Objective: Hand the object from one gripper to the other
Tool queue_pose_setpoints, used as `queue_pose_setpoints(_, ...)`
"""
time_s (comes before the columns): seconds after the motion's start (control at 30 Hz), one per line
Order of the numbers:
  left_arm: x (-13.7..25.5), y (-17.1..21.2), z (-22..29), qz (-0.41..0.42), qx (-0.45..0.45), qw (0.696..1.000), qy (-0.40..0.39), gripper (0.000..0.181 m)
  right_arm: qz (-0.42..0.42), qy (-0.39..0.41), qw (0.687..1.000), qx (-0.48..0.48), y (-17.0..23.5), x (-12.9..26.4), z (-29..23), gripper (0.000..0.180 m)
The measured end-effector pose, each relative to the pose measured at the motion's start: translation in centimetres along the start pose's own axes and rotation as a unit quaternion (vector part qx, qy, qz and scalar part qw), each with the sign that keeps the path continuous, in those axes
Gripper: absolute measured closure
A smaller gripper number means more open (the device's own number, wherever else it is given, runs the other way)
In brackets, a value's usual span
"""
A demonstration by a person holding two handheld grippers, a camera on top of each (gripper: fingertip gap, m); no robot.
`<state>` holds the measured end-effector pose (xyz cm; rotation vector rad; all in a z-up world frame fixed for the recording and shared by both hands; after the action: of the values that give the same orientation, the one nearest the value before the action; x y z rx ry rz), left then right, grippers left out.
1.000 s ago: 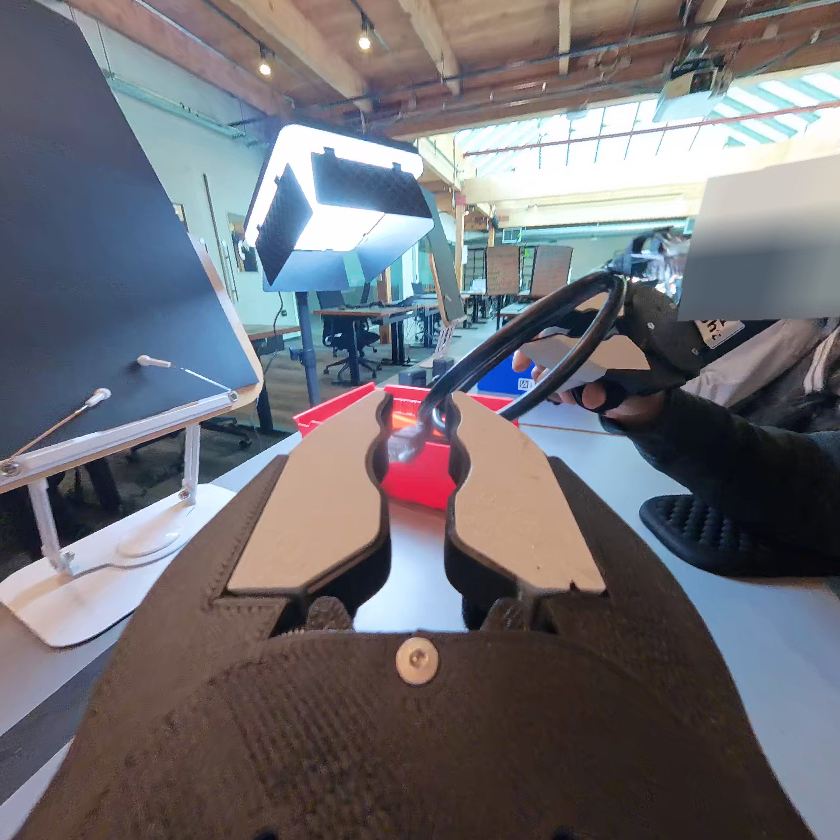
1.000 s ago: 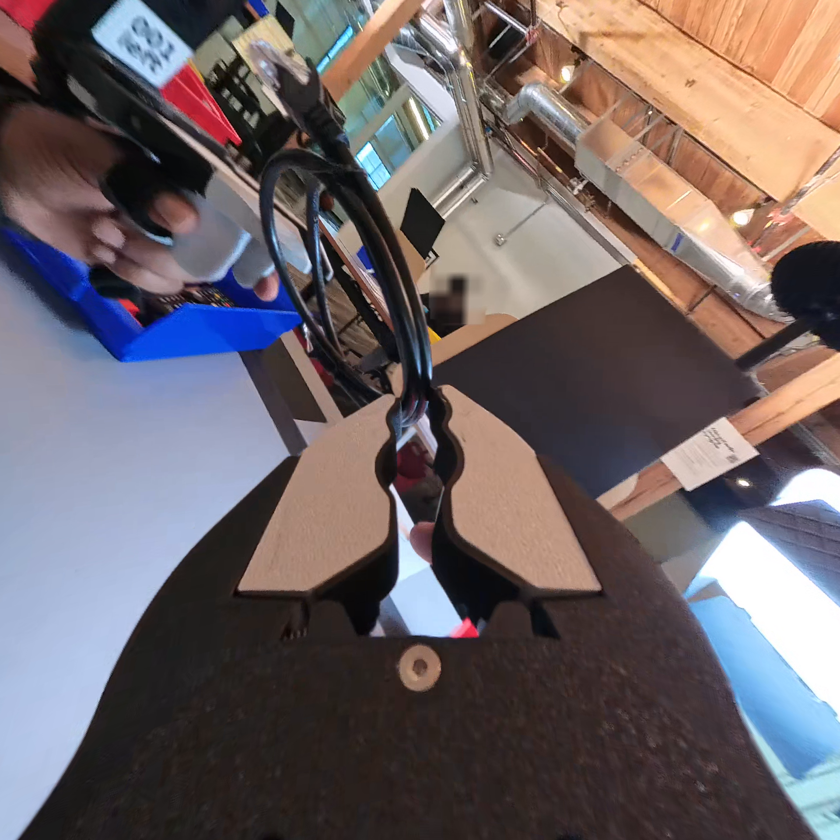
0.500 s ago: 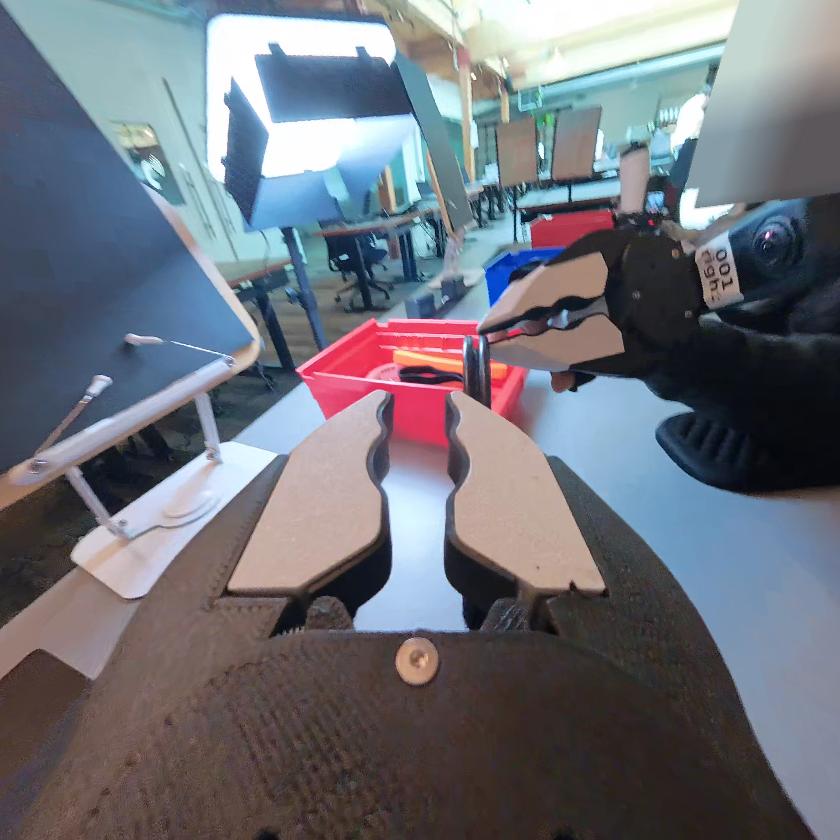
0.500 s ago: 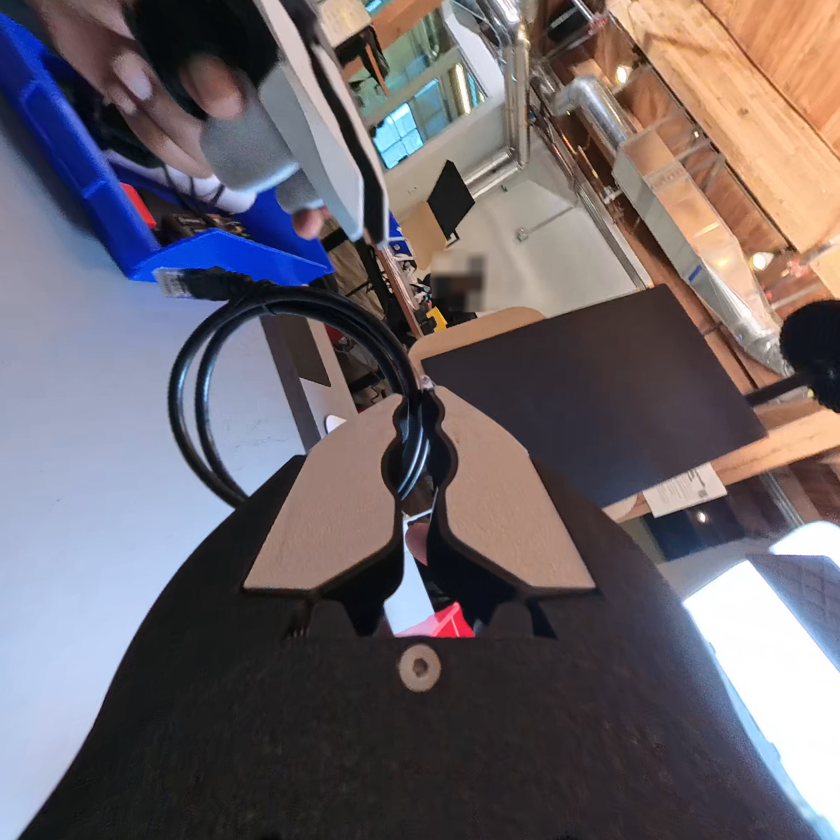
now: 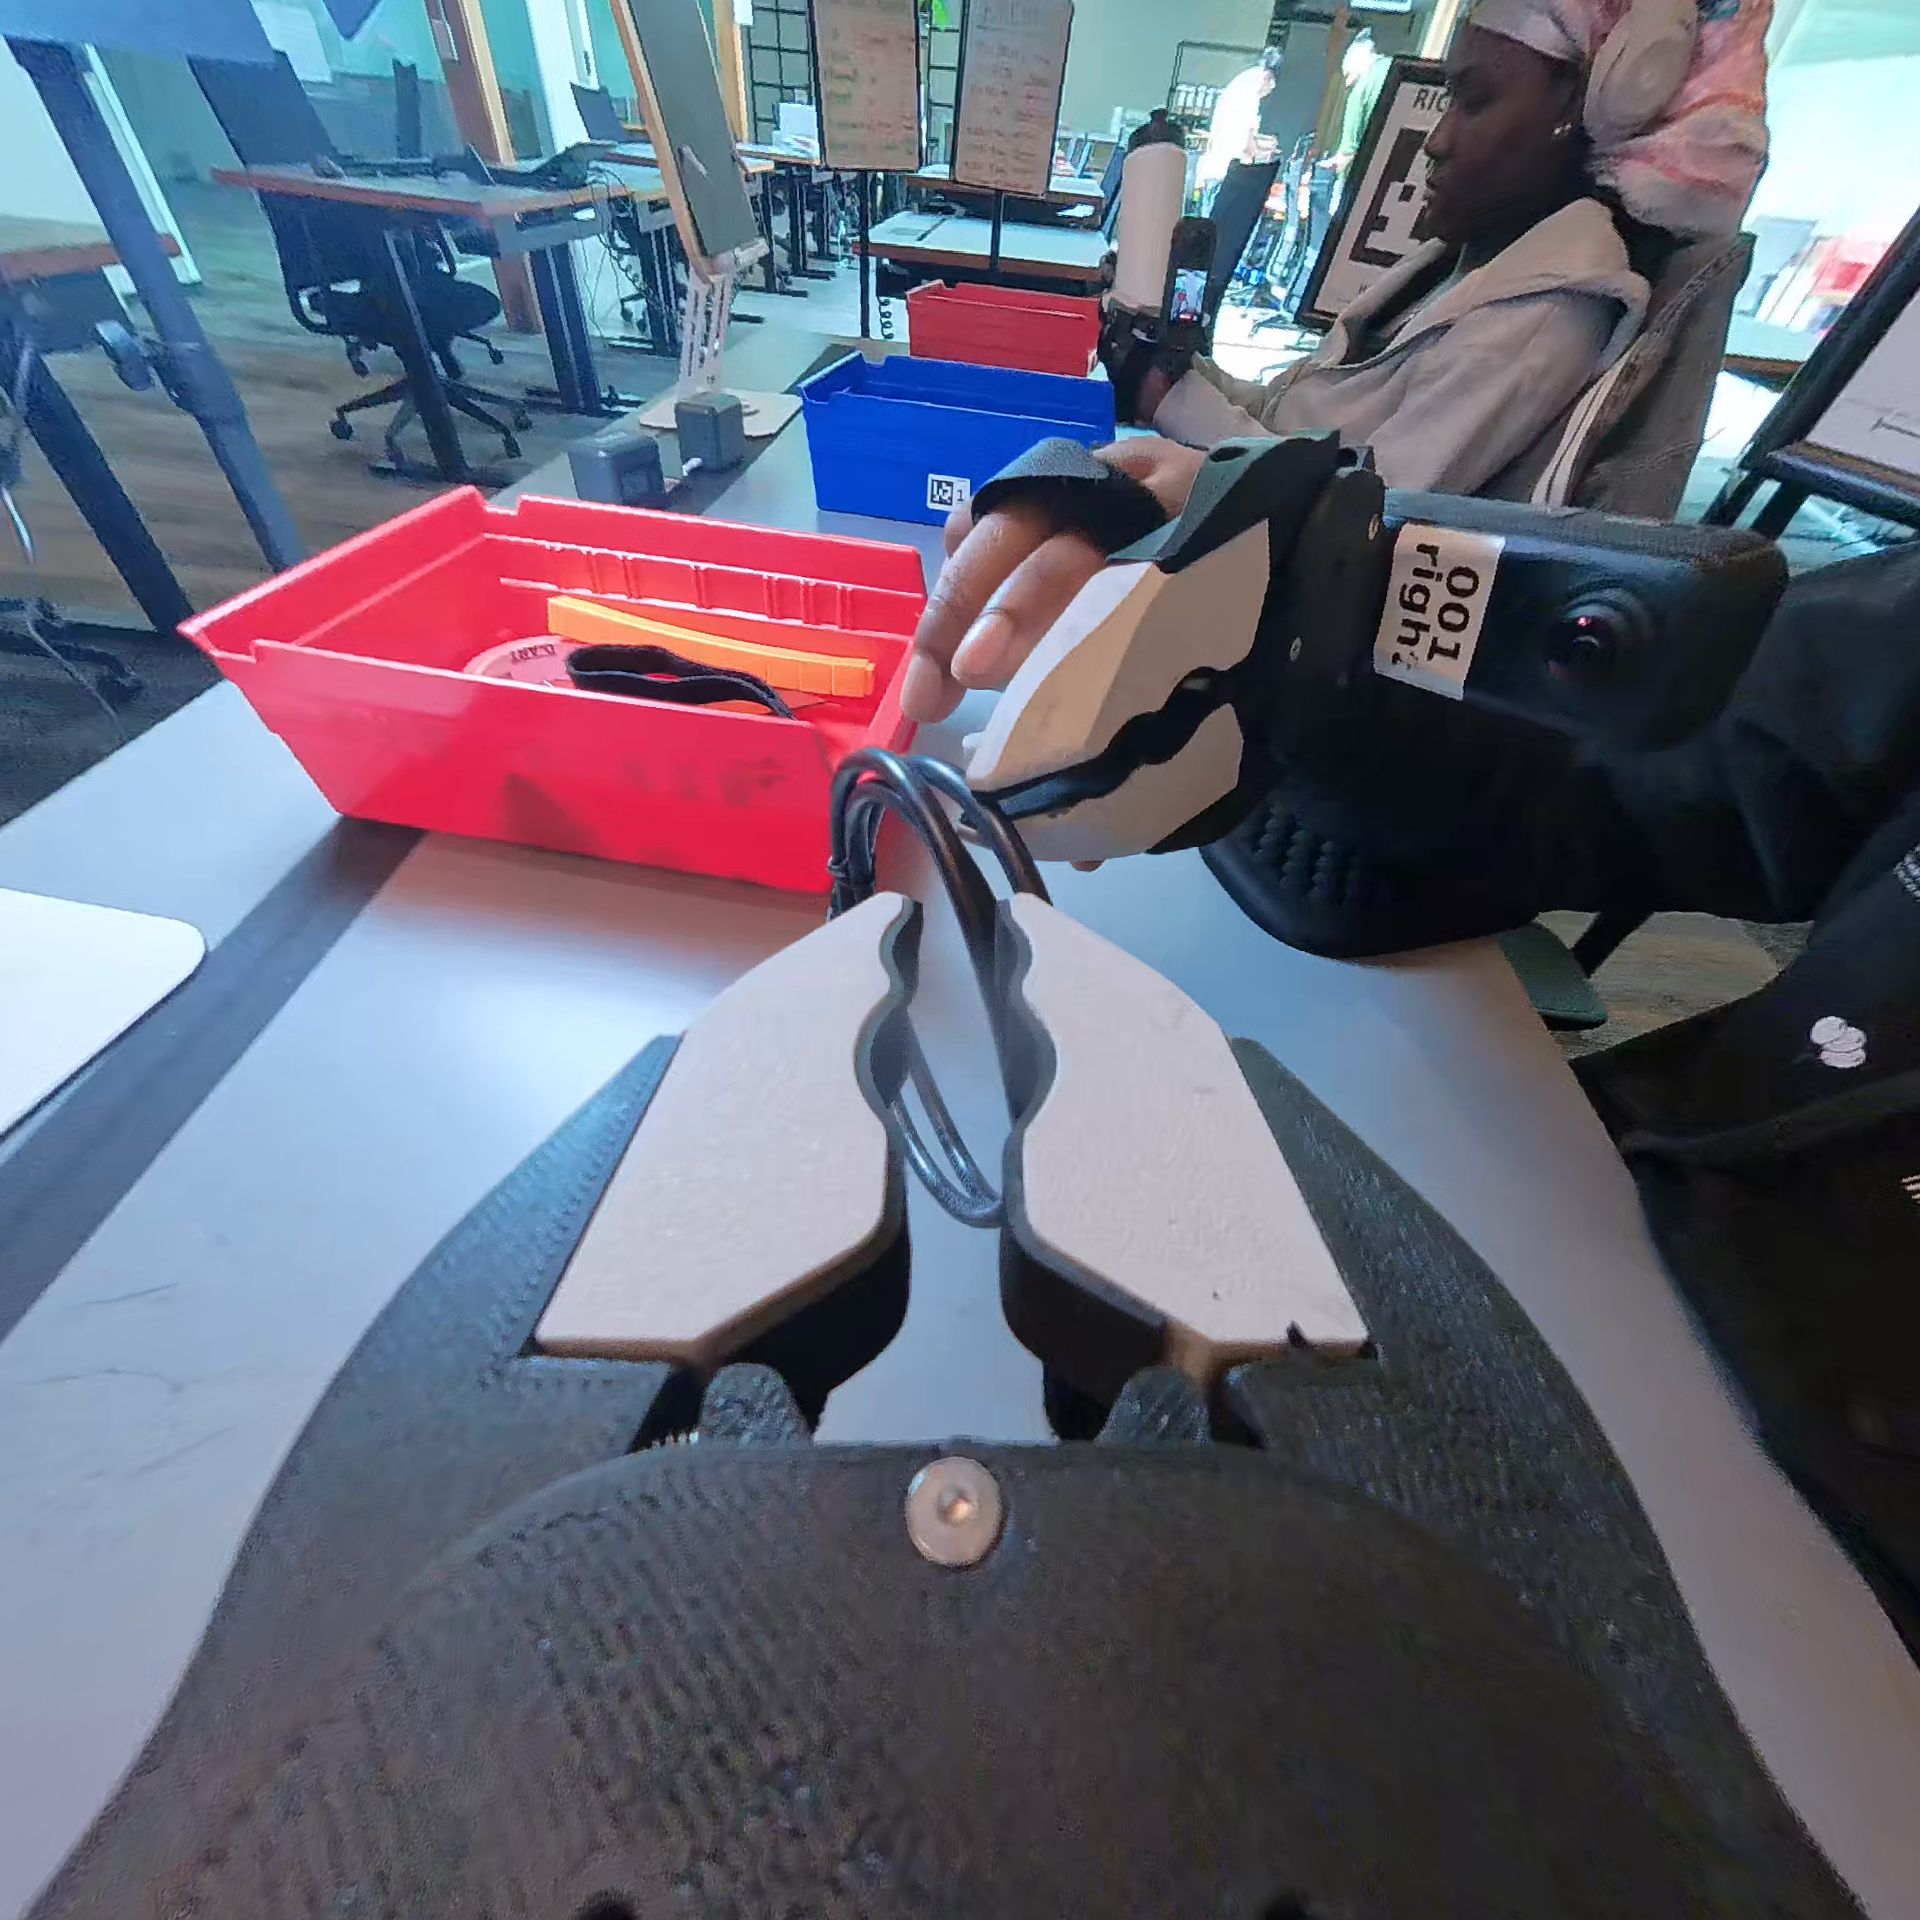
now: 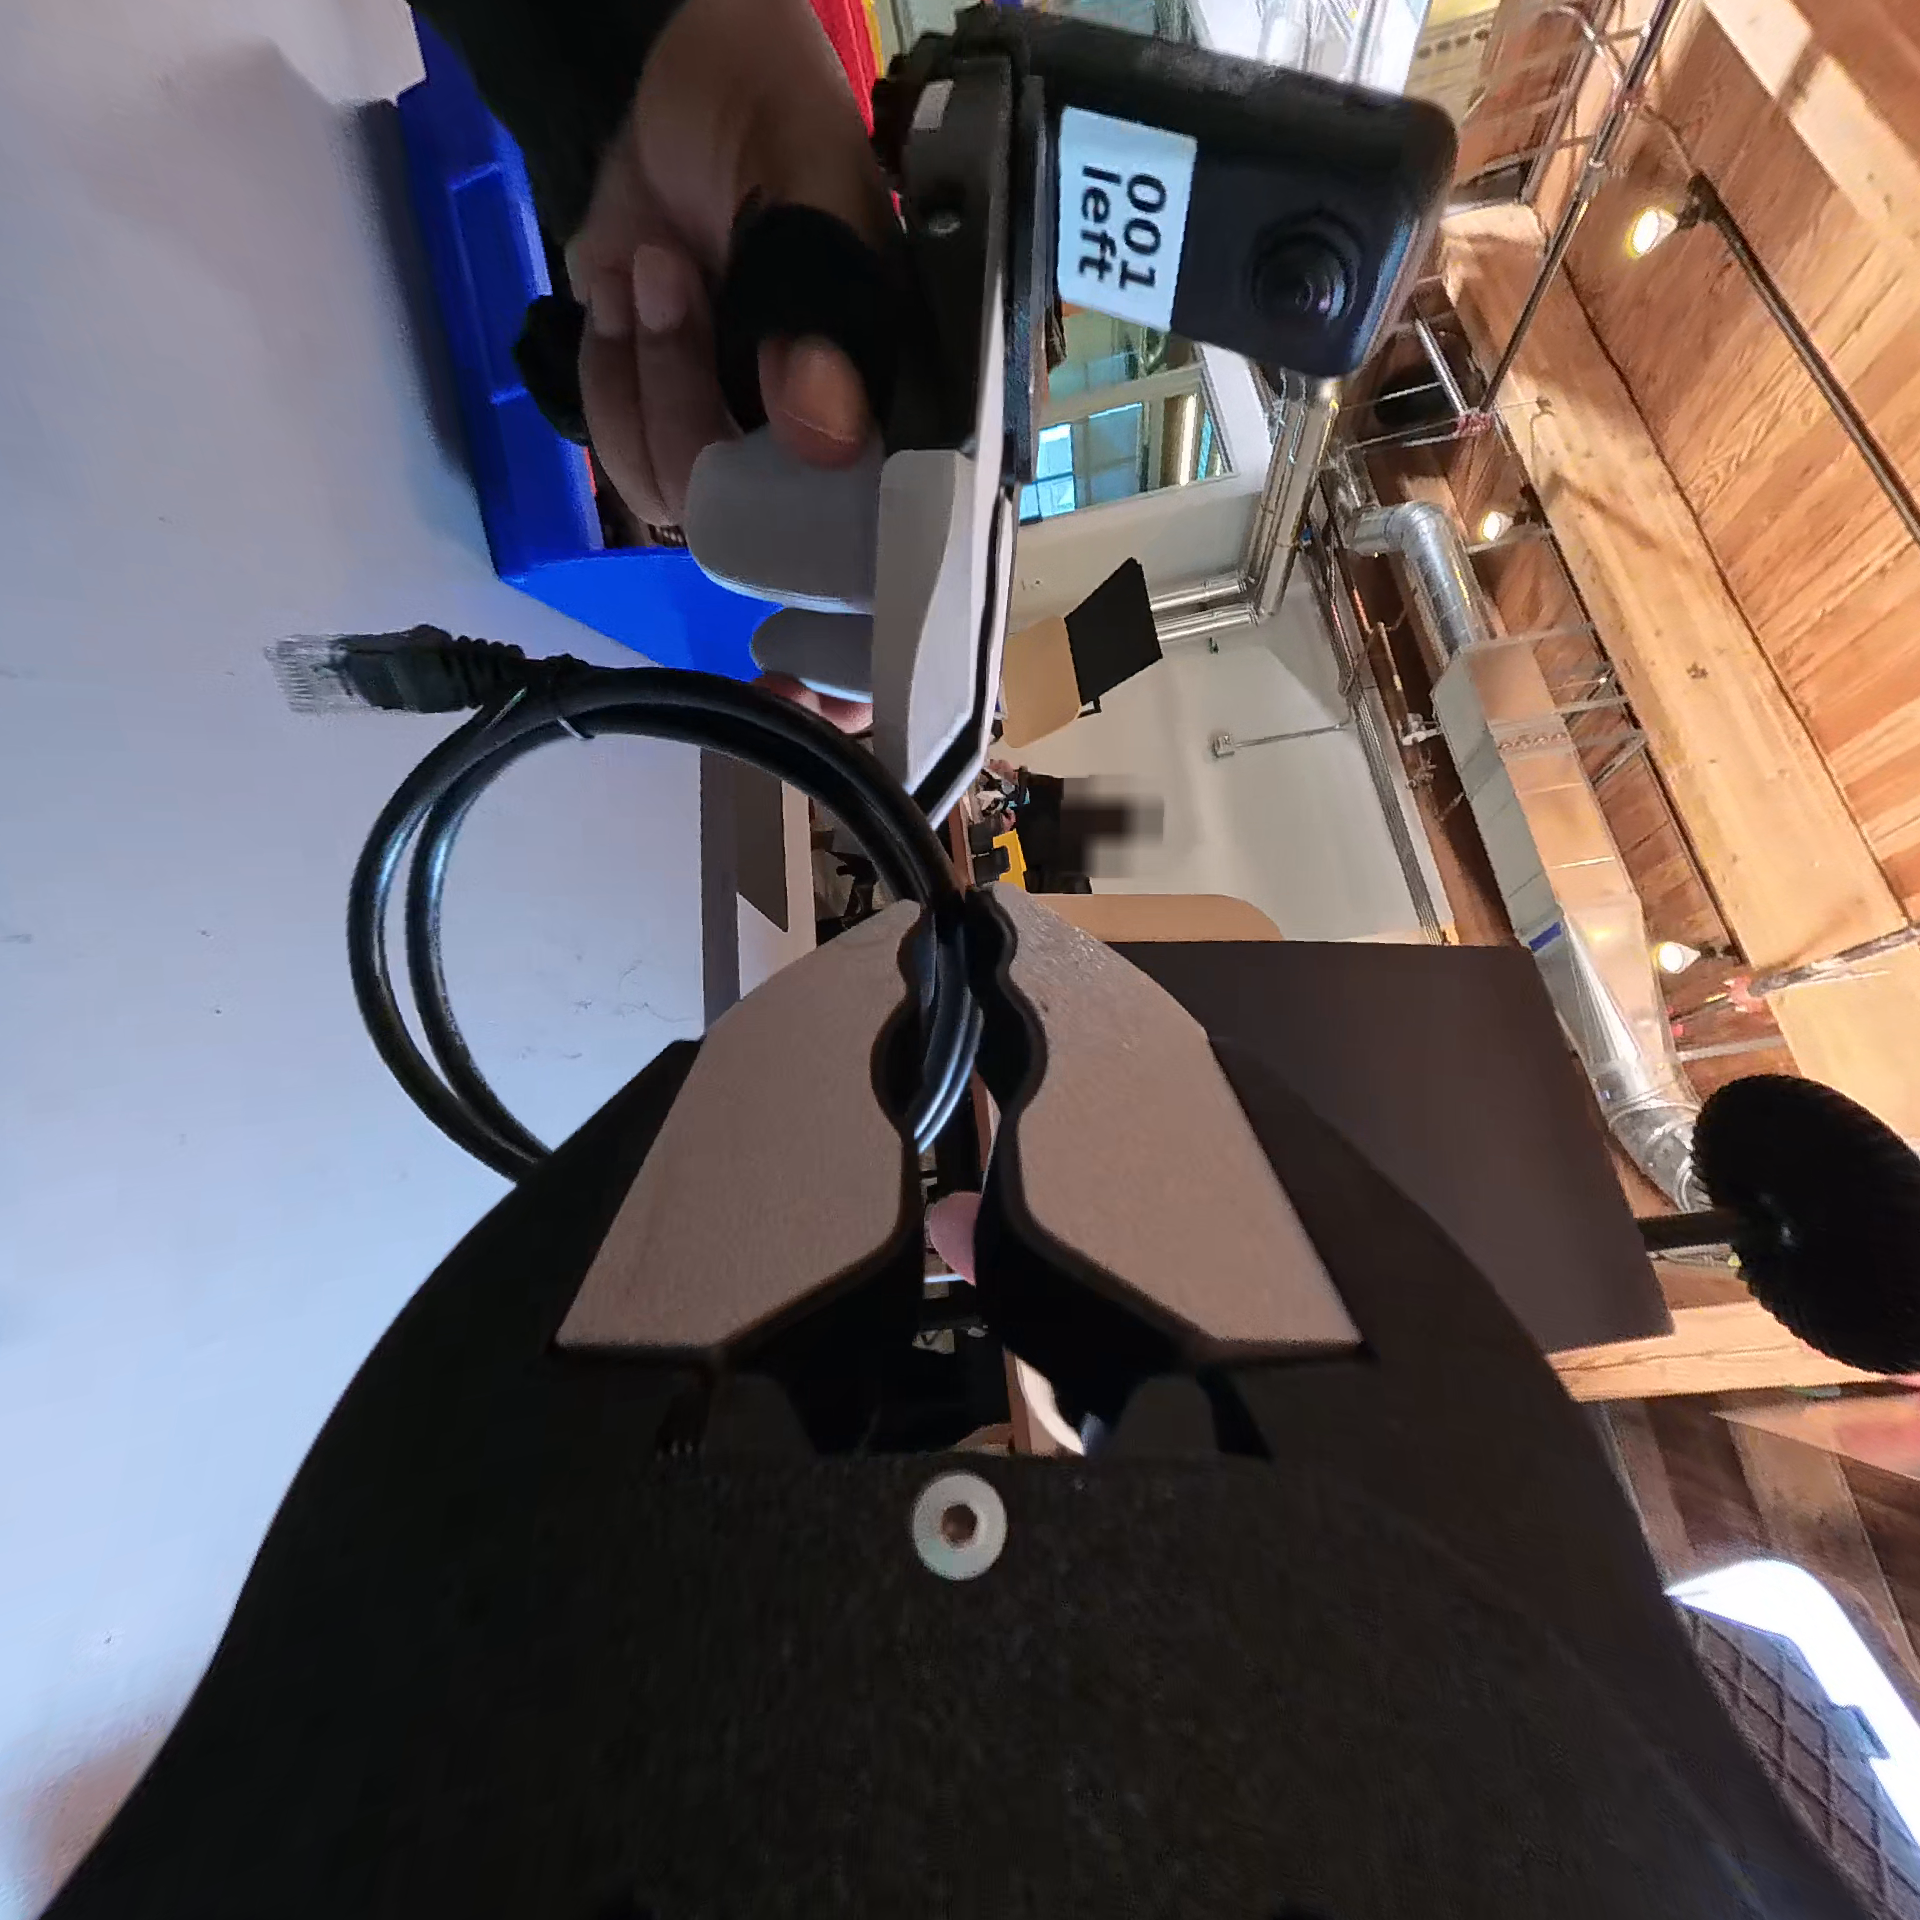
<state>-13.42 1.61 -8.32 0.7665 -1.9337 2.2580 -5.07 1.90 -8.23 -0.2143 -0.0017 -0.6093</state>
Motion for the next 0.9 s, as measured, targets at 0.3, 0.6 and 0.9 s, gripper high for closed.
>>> queue_pose_setpoints(0.3,-1.6,0.8,-1.1,-0.031,0.026,0.999,-0.027,0.175,-0.008,0.008,0.999,0.034,-0.2,-0.2,-0.7,0.176)
queue_pose_setpoints(0.6,1.2,-0.4,-3.9,0.028,0.069,0.988,-0.136,0.176,-0.028,-0.014,0.999,0.015,1.0,-0.8,-1.3,0.176)
queue_pose_setpoints(0.9,6.1,-0.9,-5.5,0.073,0.088,0.975,-0.190,0.176,-0.049,-0.029,0.998,-0.039,2.1,-1.6,-1.7,0.179)
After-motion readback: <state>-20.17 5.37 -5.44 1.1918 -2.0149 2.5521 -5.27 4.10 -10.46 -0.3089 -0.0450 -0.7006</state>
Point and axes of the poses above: each gripper's, where its closed fingertips meet, x back along the fingers, y out of its underside, z = x × y across the jaws, the point moved 4 cm from there along x, back along the fingers, and after that the axes turned 12 degrees about -z, right-handed, at the moved point
